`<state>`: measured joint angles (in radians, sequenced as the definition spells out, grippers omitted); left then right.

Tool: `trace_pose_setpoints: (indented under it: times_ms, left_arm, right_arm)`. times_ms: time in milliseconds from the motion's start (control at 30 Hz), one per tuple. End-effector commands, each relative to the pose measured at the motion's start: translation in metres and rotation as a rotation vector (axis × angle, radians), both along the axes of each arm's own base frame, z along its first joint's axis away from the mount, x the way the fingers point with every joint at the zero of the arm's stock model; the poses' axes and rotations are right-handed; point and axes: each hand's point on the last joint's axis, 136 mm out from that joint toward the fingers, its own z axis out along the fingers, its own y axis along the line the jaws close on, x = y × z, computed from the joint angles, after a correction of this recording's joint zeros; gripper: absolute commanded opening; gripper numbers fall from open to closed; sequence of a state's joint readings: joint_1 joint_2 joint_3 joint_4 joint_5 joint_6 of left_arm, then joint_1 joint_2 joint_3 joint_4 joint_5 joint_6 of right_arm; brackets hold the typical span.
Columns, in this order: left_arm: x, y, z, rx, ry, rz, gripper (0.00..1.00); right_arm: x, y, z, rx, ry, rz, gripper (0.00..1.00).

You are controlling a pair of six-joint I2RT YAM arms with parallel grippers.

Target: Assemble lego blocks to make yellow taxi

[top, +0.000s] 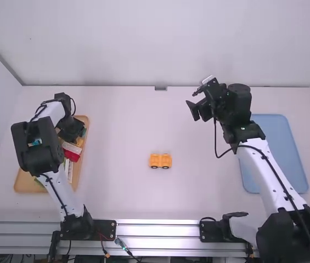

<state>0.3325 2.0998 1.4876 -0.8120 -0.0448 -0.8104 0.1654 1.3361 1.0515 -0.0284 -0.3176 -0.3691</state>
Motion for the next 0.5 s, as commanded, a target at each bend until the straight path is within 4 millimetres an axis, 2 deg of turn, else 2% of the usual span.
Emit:
trace_pose_setpoints:
  times_ms: [0, 167, 300, 467]
  left_arm:
    - [0.002, 0.005, 0.013, 0.005, -0.021, -0.004, 0.4]
    - [0.003, 0.009, 0.027, 0.011, -0.009, -0.009, 0.42]
    - [-0.002, 0.009, 0.027, 0.021, 0.017, -0.009, 0.47]
    - [-0.007, 0.005, 0.024, 0.013, 0.035, -0.006, 0.47]
  right_arm:
    - [0.002, -0.001, 0.007, 0.004, -0.017, -0.004, 0.99]
    - [0.002, -0.001, 0.007, 0.005, -0.017, -0.004, 0.99]
    - [0.002, -0.001, 0.007, 0.006, -0.016, -0.004, 0.99]
    - [0.002, -0.001, 0.007, 0.007, -0.016, -0.005, 0.99]
